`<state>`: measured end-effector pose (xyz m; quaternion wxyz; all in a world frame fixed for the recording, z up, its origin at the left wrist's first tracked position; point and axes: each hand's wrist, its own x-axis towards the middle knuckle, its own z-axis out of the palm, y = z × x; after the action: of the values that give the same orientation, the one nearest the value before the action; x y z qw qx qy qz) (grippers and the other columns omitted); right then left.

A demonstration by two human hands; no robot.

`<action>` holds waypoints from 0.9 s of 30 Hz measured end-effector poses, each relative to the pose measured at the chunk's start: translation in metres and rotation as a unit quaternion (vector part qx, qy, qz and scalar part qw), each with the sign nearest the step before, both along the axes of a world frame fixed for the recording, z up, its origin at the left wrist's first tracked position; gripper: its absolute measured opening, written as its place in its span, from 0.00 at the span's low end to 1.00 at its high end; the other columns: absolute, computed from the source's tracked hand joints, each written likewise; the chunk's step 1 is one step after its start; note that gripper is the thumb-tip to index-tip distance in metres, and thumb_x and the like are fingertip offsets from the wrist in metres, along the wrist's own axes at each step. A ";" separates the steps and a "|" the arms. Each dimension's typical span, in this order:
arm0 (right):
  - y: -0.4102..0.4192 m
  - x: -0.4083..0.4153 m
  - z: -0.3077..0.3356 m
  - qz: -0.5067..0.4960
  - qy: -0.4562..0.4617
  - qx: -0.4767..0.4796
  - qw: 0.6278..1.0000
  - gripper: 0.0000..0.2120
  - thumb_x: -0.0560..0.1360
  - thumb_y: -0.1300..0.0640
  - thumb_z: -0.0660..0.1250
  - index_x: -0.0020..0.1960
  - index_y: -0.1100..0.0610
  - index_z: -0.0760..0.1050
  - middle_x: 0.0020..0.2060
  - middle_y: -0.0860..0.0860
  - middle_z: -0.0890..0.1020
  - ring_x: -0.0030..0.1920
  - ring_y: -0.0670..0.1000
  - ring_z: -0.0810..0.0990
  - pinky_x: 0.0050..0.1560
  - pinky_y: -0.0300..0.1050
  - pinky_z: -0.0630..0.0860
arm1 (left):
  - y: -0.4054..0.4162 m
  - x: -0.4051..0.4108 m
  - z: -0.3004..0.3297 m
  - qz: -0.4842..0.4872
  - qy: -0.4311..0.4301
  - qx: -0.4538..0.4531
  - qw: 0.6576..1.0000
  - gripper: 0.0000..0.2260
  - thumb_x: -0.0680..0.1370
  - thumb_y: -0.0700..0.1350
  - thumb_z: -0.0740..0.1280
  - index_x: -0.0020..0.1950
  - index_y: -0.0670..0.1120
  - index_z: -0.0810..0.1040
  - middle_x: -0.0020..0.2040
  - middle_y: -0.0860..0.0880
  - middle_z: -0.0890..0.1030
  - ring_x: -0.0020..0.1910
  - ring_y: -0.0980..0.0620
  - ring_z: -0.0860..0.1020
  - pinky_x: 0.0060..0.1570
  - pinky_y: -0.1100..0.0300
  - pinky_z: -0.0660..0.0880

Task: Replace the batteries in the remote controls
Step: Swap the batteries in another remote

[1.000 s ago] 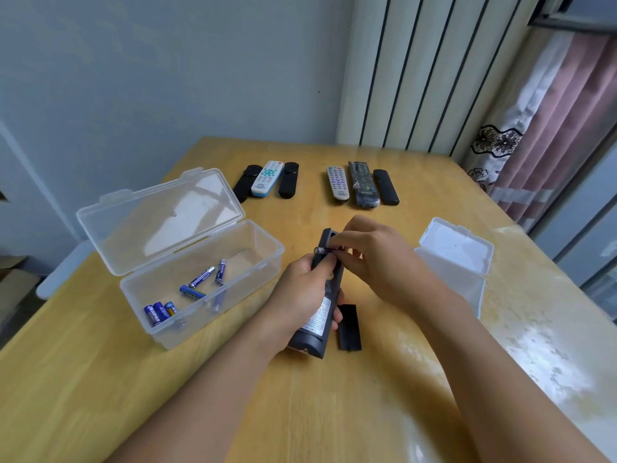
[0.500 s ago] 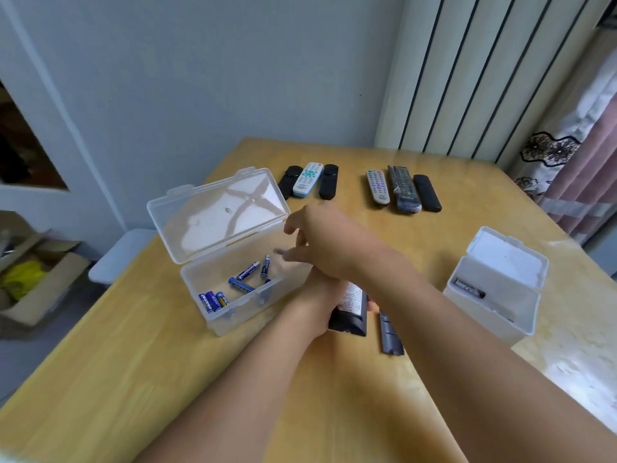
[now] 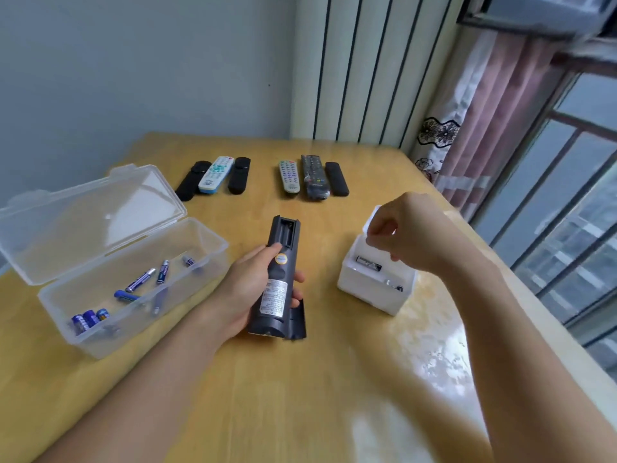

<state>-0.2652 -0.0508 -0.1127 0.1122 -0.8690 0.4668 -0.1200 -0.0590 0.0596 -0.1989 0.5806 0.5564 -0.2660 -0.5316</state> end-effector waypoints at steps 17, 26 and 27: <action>-0.005 0.013 -0.030 0.007 0.231 0.054 0.971 0.14 0.78 0.57 0.65 0.62 0.58 0.79 0.49 0.55 0.81 0.45 0.55 0.77 0.31 0.41 0.67 | -0.003 -0.026 -0.001 -0.017 0.079 -0.037 0.996 0.10 0.84 0.46 0.61 0.56 0.39 0.75 0.42 0.36 0.81 0.36 0.42 0.82 0.35 0.53 0.82; -0.008 0.018 -0.038 0.010 0.225 0.054 0.973 0.05 0.79 0.58 0.65 0.52 0.59 0.78 0.38 0.52 0.75 0.43 0.55 0.74 0.38 0.43 0.70 | -0.002 -0.024 -0.007 -0.026 0.060 -0.038 0.997 0.11 0.84 0.46 0.62 0.57 0.39 0.76 0.43 0.37 0.83 0.38 0.42 0.82 0.37 0.52 0.82; -0.007 0.019 -0.038 0.012 0.219 0.056 0.974 0.05 0.79 0.58 0.65 0.52 0.59 0.78 0.40 0.53 0.76 0.43 0.54 0.75 0.39 0.43 0.71 | -0.002 -0.023 -0.008 -0.029 0.057 -0.039 0.997 0.11 0.84 0.47 0.62 0.57 0.39 0.76 0.43 0.37 0.83 0.38 0.42 0.82 0.37 0.53 0.82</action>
<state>-0.2461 -0.0581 -0.1510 0.0567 -0.8720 0.4756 0.1011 -0.0824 0.0571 -0.2065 0.6003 0.4943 -0.2686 -0.5685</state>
